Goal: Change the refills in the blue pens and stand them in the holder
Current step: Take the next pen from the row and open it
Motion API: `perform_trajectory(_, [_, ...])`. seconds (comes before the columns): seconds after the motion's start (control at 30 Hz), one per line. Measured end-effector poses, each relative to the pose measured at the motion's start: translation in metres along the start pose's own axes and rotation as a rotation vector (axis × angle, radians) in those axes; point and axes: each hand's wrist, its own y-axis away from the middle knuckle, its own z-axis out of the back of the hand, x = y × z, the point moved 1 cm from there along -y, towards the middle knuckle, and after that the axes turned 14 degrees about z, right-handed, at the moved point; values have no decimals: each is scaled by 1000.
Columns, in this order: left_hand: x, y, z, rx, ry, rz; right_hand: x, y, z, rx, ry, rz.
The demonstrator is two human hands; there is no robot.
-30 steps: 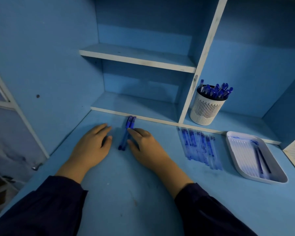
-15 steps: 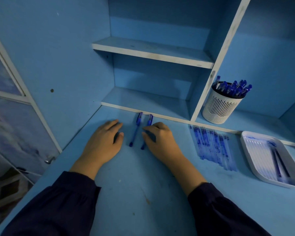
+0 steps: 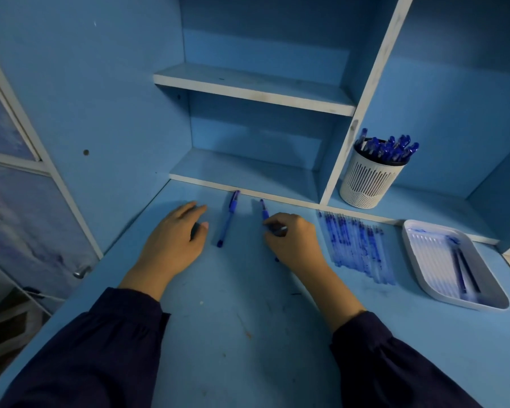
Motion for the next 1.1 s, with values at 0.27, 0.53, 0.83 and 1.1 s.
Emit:
perform_trajectory(0.27, [-60, 26, -21, -84, 534, -219, 3, 31, 28, -218, -613, -250])
perform_trajectory(0.53, [-122, 56, -51, 291, 1072, -1, 17, 64, 41, -294, -707, -97])
perform_trajectory(0.83, [-128, 71, -48, 242, 1025, -144, 9, 76, 69, -511, -543, -1])
perform_trajectory(1.1, [-129, 87, -56, 332, 889, -179, -5, 72, 82, -514, -584, -14])
